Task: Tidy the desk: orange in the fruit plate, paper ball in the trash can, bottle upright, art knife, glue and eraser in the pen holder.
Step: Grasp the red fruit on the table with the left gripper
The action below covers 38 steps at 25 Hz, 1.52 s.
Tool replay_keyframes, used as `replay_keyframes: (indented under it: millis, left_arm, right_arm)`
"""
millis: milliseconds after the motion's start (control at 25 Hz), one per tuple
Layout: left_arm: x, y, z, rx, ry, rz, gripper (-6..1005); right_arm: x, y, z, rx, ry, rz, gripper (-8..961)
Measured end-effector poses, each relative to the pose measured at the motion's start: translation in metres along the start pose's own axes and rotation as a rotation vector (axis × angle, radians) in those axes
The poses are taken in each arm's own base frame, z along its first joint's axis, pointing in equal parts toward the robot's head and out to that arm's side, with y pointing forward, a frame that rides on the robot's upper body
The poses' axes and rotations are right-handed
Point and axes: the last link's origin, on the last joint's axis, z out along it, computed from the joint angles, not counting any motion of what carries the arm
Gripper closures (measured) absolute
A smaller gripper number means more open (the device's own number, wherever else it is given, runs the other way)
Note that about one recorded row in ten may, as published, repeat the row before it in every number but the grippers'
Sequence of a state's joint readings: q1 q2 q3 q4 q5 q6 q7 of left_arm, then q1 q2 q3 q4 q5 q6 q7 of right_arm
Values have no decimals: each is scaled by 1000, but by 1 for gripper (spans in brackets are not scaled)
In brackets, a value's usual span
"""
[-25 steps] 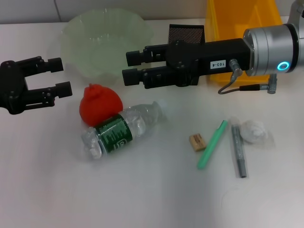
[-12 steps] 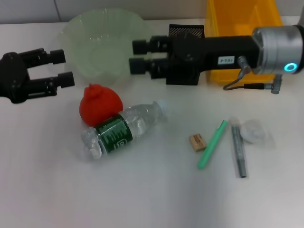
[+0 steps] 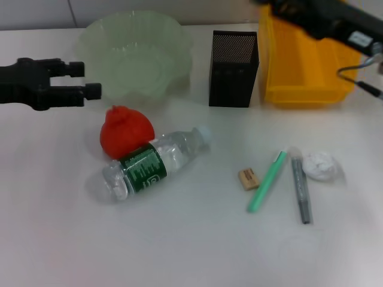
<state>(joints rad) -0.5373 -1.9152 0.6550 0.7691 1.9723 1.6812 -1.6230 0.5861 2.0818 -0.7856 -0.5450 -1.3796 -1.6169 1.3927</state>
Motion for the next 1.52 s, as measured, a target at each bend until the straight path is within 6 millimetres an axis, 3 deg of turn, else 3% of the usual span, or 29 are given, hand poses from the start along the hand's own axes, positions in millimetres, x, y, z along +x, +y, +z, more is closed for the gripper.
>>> replay_keyframes:
  millis: [40, 200, 440, 1160, 1360, 1520]
  left_arm:
    - [2, -2, 6, 4, -49, 10, 219]
    - [-1, -8, 24, 41, -127, 25, 219]
    - [-18, -9, 60, 87, -260, 77, 219]
    - [-37, -15, 70, 157, -315, 80, 219]
    - [-40, -18, 74, 178, -338, 98, 324]
    - [-41, -18, 74, 182, -344, 103, 477]
  right_arm:
    - [3, -10, -17, 104, -67, -6, 257]
    - [9, -16, -32, 191, -98, -28, 257]
    - [14, -15, -34, 194, -75, -37, 257]
    - [14, -13, -27, 152, -47, -33, 258]
    - [15, -13, -27, 154, -46, -29, 259]
    - [16, -13, -28, 160, -47, -26, 259]
